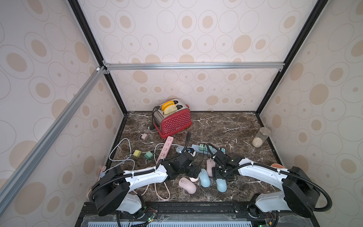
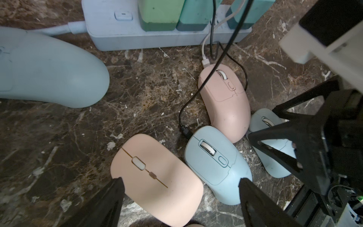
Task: Unplug the wireless mouse
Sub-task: Move the mouse to the center of the board, then pick up the mouse from the center of the board.
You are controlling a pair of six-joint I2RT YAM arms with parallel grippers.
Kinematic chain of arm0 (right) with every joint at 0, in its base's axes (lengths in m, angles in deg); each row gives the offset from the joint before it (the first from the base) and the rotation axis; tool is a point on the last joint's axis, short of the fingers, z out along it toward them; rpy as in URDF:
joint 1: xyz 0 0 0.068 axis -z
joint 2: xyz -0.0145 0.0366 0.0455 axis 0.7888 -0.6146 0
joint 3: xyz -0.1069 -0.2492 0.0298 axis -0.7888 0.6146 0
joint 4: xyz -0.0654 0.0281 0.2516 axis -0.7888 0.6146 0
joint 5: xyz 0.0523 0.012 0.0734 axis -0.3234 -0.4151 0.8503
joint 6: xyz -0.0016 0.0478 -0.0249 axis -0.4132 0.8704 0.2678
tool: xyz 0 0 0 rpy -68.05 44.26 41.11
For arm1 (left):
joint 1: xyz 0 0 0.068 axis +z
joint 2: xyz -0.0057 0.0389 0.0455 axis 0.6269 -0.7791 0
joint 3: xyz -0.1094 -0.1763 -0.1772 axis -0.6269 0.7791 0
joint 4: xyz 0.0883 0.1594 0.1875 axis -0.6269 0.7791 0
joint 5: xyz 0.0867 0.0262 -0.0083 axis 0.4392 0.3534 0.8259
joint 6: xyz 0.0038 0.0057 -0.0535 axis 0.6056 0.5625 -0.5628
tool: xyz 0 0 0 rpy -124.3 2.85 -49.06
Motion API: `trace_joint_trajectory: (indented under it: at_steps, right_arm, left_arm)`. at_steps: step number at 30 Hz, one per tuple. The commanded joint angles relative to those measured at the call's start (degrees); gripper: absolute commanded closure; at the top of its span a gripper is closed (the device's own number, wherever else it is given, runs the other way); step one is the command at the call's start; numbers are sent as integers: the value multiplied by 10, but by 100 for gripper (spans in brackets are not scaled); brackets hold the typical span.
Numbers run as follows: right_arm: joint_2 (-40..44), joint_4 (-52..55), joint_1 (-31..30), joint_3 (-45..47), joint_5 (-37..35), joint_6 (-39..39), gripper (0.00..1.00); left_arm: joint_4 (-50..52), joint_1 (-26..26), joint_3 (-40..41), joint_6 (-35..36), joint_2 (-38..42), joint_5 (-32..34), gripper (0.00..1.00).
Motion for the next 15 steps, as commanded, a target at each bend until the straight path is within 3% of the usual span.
trace_joint_trajectory:
  at_steps: [1, 9, 15]
  right_arm:
    - [25, 43, -2, -5, -7, -24, 20]
    - [42, -10, -19, 44, 31, -44, 20]
    - [22, -25, -67, 56, -7, -35, 24]
  left_arm:
    - [-1, 1, 2, 14, 15, 11, 7]
    - [-7, 4, 9, 10, 19, 16, 6]
    - [-19, 6, 26, 14, 41, 23, 1]
